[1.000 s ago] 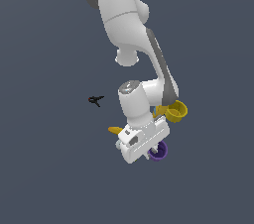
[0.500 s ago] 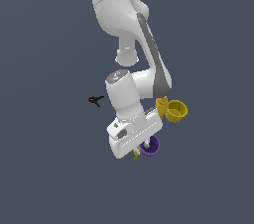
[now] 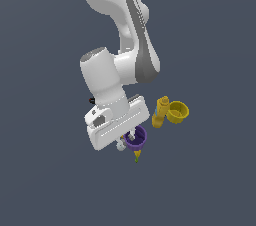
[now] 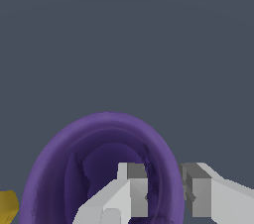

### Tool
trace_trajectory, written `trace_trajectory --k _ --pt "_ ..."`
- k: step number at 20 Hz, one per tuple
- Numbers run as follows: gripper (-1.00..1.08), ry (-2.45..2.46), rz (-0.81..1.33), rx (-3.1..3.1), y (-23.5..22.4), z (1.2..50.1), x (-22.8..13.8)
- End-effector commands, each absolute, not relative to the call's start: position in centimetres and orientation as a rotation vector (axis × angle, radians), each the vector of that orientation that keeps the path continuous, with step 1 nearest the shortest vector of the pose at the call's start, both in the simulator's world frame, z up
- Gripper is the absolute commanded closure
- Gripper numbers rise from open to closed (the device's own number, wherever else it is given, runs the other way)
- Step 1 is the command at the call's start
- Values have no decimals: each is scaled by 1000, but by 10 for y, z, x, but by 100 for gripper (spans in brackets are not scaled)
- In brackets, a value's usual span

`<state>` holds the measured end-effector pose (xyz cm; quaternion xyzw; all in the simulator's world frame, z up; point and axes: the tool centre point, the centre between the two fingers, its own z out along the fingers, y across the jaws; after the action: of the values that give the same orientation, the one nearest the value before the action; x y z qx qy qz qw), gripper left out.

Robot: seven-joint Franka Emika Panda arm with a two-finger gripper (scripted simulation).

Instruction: Pick up a designated object from a clutter of objects.

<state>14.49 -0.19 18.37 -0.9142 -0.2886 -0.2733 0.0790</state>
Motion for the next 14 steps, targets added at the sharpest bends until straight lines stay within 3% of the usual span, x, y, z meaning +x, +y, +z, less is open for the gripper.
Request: trace_trajectory --k 1,14 --pt "108 -865 -819 -2736 -17 202 142" --pt "108 -864 -811 -2734 -107 298 126"
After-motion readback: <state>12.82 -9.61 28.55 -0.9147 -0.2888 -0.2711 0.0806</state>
